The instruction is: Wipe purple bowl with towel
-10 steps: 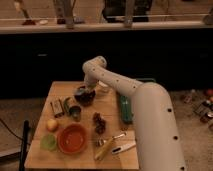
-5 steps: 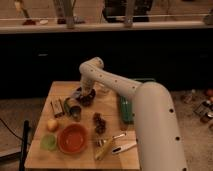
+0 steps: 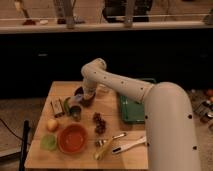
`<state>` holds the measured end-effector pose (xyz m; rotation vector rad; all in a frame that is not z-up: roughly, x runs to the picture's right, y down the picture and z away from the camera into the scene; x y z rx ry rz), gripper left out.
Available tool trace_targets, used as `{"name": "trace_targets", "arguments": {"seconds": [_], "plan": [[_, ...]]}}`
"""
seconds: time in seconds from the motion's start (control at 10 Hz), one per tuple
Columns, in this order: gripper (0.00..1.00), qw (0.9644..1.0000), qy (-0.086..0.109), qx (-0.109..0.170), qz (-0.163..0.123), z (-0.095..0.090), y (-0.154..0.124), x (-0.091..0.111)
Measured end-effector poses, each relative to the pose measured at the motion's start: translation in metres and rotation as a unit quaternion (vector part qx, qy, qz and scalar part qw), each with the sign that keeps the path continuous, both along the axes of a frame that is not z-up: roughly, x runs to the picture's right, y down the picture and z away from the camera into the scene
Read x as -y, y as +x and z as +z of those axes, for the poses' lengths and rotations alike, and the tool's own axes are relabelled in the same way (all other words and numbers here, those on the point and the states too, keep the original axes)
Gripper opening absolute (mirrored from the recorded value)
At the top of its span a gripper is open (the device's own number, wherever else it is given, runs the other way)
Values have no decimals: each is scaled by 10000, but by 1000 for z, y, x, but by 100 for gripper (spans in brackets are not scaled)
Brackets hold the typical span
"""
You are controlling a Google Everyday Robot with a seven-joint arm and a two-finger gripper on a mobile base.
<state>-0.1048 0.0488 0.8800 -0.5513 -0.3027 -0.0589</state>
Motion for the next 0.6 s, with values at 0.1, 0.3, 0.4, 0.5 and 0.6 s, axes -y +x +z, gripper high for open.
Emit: {"name": "trace_targets", "arguments": {"seconds": [0.1,0.3,0.4,0.5,0.6], "plan": [[1,9999,1,-104,-11,-2,13,-1],[1,9996,23,-281,2,-2,29,1],[1,9993,61,-369,8,1,35,6],[1,9989,91,-454,37,6,40,12],[1,9986,129,-516,48,11,44,17]]}}
